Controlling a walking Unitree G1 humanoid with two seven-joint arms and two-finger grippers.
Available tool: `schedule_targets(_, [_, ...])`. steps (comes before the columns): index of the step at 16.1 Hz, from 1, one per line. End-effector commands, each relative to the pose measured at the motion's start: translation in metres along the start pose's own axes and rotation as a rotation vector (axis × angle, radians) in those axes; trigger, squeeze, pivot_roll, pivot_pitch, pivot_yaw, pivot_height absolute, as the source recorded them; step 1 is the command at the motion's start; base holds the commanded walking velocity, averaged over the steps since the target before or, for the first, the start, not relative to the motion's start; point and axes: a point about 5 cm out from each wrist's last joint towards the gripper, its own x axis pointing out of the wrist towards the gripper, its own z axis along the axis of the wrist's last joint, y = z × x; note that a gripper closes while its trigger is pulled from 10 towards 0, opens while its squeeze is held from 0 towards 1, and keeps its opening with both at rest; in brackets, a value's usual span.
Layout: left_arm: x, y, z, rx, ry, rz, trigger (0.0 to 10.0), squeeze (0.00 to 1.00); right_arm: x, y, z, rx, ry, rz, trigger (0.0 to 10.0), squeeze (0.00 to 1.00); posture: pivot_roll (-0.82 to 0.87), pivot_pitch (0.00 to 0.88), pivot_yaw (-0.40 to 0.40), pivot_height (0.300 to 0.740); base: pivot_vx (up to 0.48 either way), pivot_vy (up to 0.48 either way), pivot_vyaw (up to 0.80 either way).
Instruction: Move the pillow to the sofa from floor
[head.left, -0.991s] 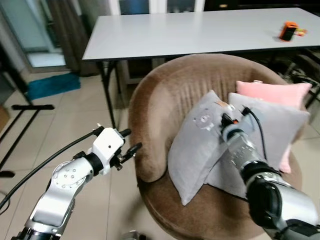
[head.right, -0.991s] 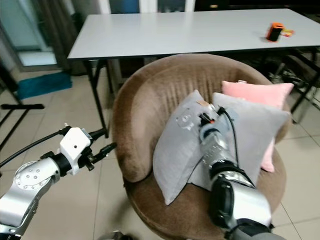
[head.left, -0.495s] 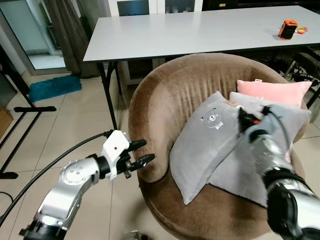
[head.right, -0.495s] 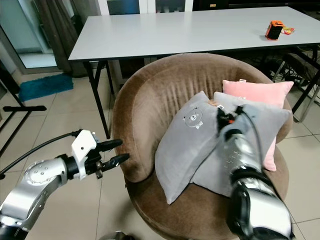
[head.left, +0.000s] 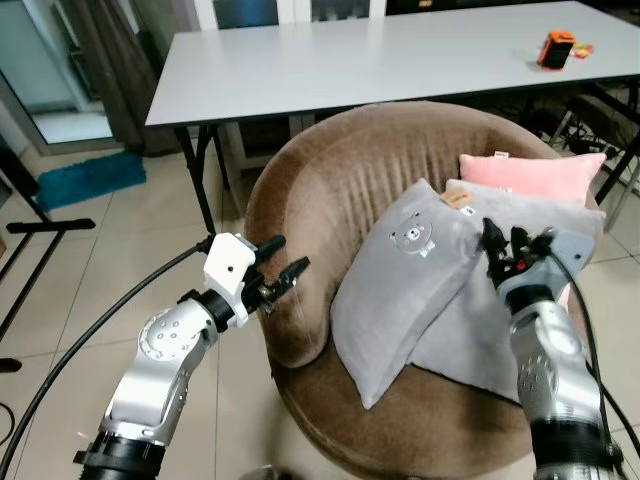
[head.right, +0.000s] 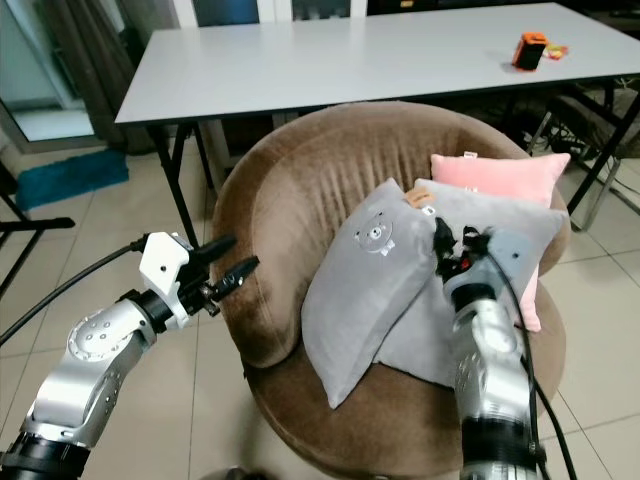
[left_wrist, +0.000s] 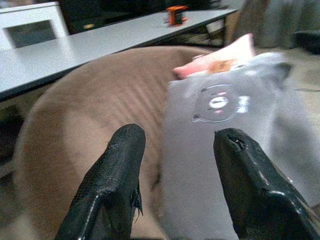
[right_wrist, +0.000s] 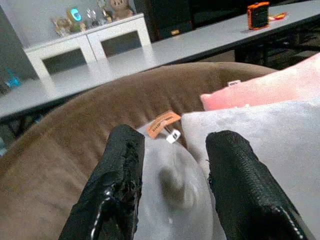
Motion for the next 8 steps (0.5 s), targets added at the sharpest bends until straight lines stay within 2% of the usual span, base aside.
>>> schedule_targets(1, [-0.006,0.007,-0.003,0.037,0.018,0.089,10.0,0.00,-0.010,0.018,-0.007,-0.045,0.044,0.005,10.0,0.00,-0.13,0.000,0.085,0.740,0.000,-0.465,0.00])
schedule_targets(3, [-0.009,0.012,-0.005,0.050,0.034,0.166,10.0,0.00,-0.022,0.033,-0.013,0.013,0.081,0.015,10.0,0.00,-0.13,0.000,0.079,0.740,0.000,-0.480,0.00])
schedule_targets(4, [-0.013,0.018,-0.008,0.067,0.055,0.224,10.0,0.00,-0.024,0.044,-0.019,-0.016,0.112,0.040,10.0,0.00,-0.12,0.000,0.070,0.740,0.000,-0.480,0.00])
schedule_targets(8, [-0.015,0.020,-0.011,0.076,0.064,0.268,10.0,0.00,-0.021,0.047,-0.017,-0.026,0.136,0.038,10.0,0.00,-0.11,0.000,0.061,0.740,0.000,-0.480,0.00])
